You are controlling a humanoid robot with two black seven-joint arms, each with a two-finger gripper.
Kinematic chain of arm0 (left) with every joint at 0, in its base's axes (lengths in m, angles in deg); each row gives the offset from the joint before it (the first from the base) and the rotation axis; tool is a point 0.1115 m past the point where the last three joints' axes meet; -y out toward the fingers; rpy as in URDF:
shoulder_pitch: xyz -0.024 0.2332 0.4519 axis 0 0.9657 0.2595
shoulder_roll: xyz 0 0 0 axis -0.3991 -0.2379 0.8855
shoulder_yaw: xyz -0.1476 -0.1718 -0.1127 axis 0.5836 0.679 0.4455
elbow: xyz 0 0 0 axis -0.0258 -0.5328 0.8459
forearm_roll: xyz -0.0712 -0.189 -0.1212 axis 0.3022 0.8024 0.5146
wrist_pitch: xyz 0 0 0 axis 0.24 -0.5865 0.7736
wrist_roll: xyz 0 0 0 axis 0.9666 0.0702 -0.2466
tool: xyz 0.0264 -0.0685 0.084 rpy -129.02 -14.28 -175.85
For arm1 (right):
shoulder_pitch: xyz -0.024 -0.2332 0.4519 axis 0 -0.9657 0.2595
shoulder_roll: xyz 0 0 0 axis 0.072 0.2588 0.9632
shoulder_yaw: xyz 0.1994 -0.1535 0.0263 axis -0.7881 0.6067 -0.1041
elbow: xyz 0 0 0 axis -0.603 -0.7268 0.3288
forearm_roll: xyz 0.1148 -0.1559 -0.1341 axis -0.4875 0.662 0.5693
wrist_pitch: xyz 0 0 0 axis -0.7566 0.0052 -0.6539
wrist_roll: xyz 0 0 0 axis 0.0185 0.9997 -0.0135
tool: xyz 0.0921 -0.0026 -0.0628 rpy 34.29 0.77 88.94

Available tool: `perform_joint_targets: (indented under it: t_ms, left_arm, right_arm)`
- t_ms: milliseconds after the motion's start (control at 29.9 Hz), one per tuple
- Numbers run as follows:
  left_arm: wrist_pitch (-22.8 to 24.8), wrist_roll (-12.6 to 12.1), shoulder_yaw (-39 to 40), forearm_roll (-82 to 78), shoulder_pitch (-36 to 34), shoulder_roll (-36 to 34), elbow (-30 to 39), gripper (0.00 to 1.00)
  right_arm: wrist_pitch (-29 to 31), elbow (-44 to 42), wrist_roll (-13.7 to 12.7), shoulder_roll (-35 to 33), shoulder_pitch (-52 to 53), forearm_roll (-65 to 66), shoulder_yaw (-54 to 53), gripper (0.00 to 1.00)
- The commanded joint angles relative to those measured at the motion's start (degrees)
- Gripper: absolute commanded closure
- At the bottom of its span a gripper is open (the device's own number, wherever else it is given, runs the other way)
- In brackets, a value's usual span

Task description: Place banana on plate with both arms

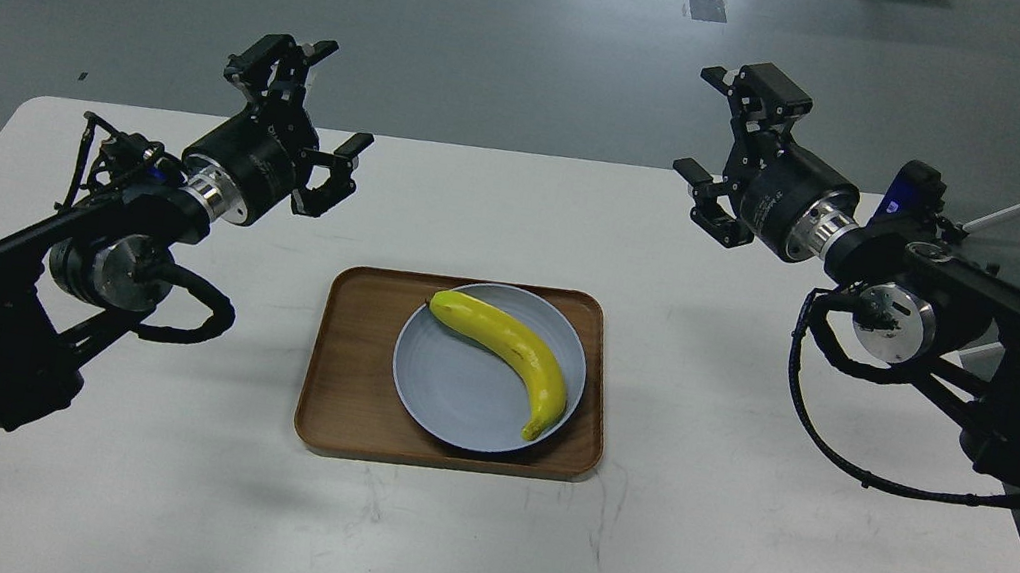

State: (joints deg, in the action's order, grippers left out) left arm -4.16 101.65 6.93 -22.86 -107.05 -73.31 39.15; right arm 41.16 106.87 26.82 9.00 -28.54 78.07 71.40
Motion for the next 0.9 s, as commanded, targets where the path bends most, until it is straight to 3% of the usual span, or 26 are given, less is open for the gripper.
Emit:
perform_joint_targets:
  t_ms: [0,501,868]
  left_arm:
    - [0.2,0.1,0.4,0.2,0.5,0.2,0.0,0.02]
    - [0.1,-0.2,1.1,0.4,1.0,0.1,0.1,0.02]
    - [0.2,-0.1,1.2,0.5,1.0,0.0,0.1,0.02]
  right_arm:
    - [0.4,0.2,-0.2,0.0,0.0,-0.6,-0.4,0.01]
    - [1.3,0.2,-3.2,0.3,0.4,-2.9,-1.4,0.00]
    - [1.3,1.4,-3.3,0.3,0.0,-3.2,-1.4,0.00]
